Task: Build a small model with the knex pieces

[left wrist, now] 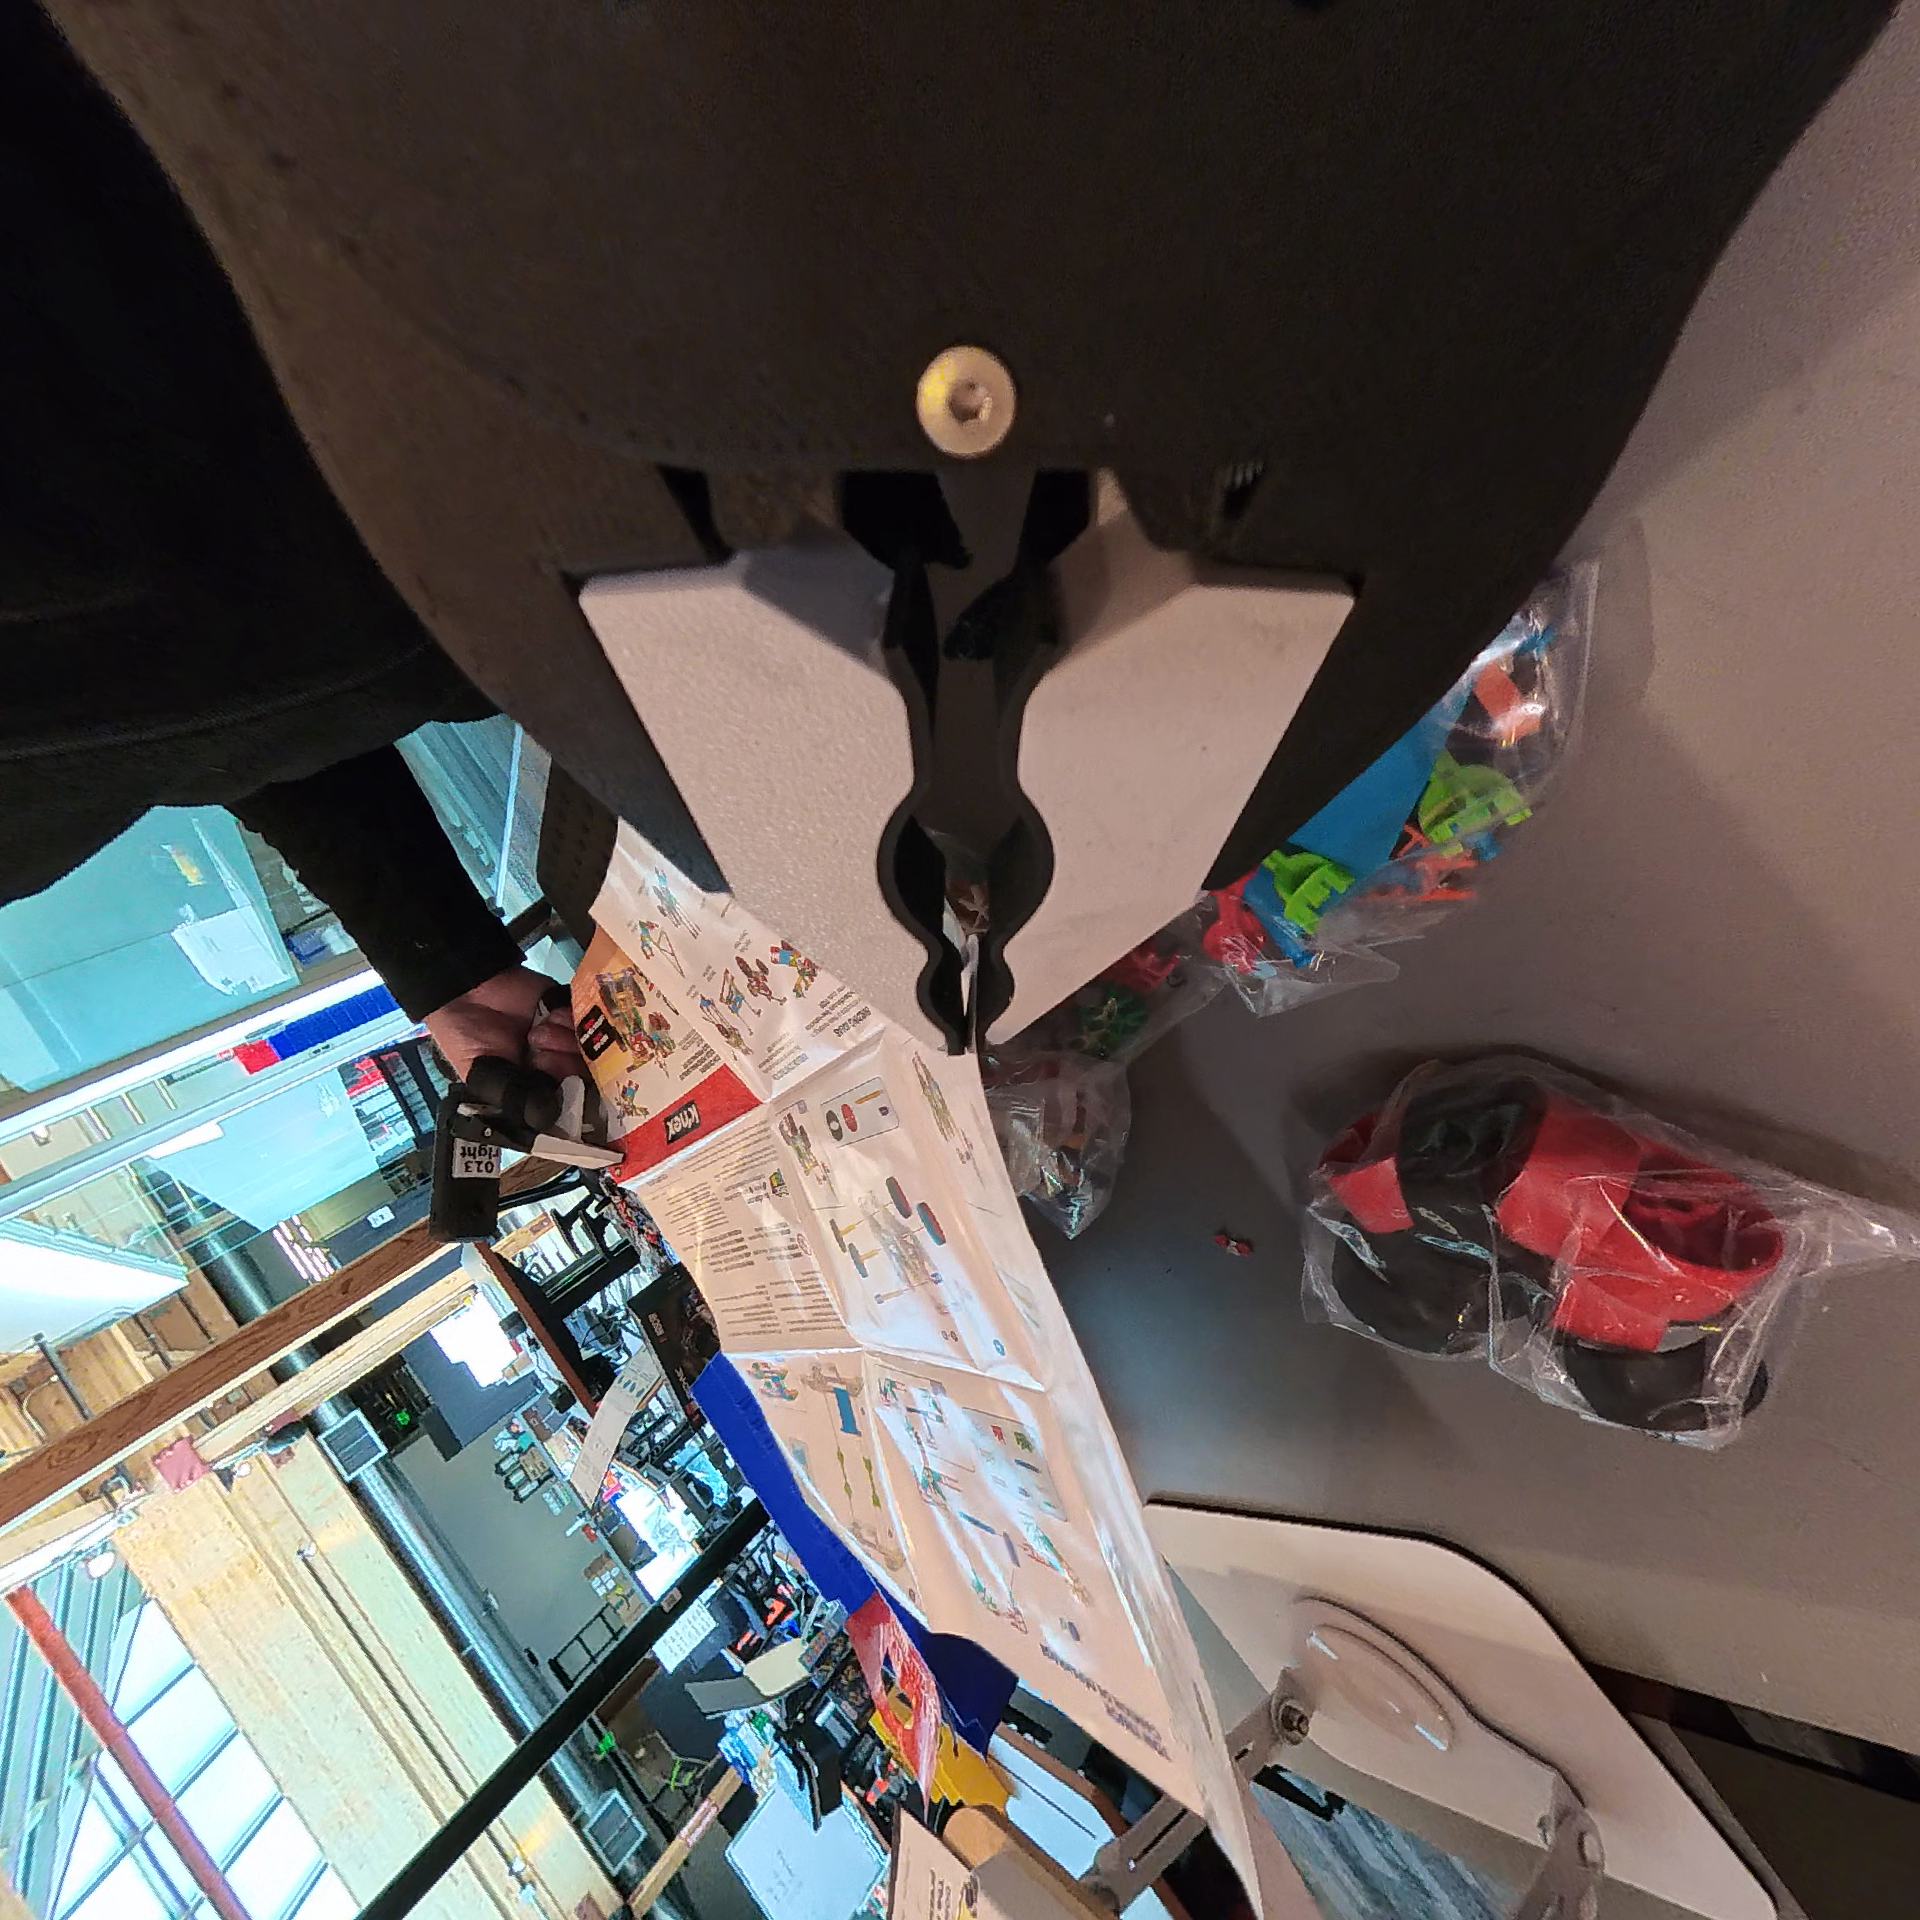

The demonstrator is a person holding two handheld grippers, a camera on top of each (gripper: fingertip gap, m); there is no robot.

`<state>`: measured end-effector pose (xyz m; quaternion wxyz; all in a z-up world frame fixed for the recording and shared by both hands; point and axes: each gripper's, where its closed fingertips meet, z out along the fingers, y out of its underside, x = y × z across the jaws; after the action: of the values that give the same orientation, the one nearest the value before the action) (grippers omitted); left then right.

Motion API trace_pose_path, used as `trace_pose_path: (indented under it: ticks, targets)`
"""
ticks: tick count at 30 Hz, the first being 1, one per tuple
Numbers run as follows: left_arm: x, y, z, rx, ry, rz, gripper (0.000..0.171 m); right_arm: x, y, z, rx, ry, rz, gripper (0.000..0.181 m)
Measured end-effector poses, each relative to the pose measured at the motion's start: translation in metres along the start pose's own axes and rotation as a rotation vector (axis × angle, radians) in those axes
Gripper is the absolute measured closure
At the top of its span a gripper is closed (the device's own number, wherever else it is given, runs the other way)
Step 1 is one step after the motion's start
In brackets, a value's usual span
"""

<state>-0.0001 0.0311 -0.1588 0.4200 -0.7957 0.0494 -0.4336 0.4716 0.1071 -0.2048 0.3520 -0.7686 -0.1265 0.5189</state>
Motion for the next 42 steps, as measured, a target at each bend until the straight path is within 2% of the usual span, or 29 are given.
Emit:
trace_pose_path:
  ticks: [17,42]
  targets:
    - [0.012,-0.007,-0.006,0.018,0.019,0.043,0.171,-0.011,-0.005,-0.006,0.027,-0.019,-0.01,0.181]
    - [0.03,-0.031,-0.002,0.084,0.091,0.134,0.171,-0.035,-0.032,-0.029,0.136,-0.048,-0.065,0.181]
